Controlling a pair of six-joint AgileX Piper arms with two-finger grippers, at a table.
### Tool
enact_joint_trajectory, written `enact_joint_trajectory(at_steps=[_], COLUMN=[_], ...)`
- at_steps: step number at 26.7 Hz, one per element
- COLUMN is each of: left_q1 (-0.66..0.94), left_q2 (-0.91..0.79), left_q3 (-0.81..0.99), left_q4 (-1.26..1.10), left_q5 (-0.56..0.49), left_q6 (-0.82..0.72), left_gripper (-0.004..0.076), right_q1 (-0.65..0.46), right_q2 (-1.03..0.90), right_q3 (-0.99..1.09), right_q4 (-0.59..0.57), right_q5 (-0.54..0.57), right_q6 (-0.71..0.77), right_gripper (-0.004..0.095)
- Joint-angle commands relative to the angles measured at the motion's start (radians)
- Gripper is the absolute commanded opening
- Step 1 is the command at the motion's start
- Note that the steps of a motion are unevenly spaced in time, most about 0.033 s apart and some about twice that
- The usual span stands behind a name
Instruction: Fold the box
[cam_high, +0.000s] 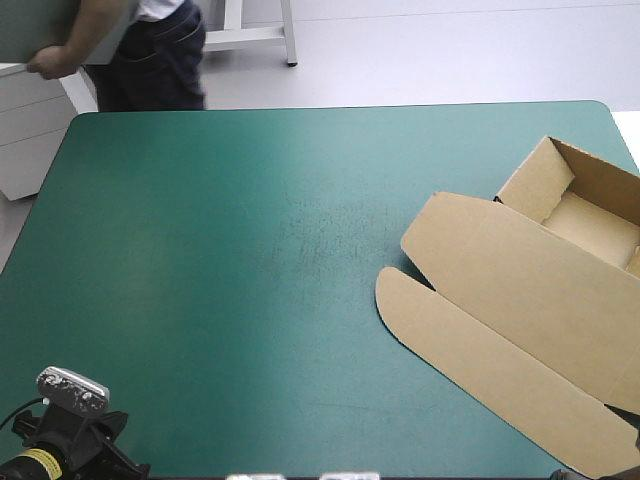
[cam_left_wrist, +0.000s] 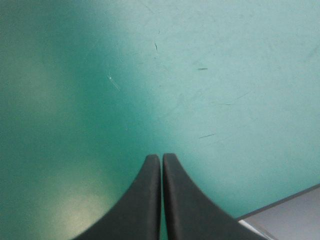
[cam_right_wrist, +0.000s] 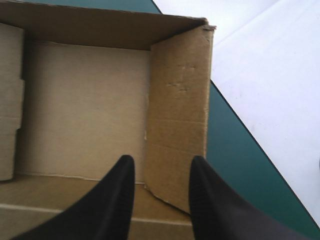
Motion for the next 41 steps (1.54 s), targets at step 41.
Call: enact_joint_trajectory(at_steps=[41], left_q1=[-0.002], left_q2=[0.011], left_q3=[-0.016], left_q4=[0.000], left_q5=[-0.131], left_q6=[-0.009], left_gripper=[-0.0010], right_q1=[0.406], right_q2=[-1.300], right_q3=[1.153], right_q4=[0.212], right_q5=[-0.019], right_q6=[-0.193], right_gripper=[-0.0020])
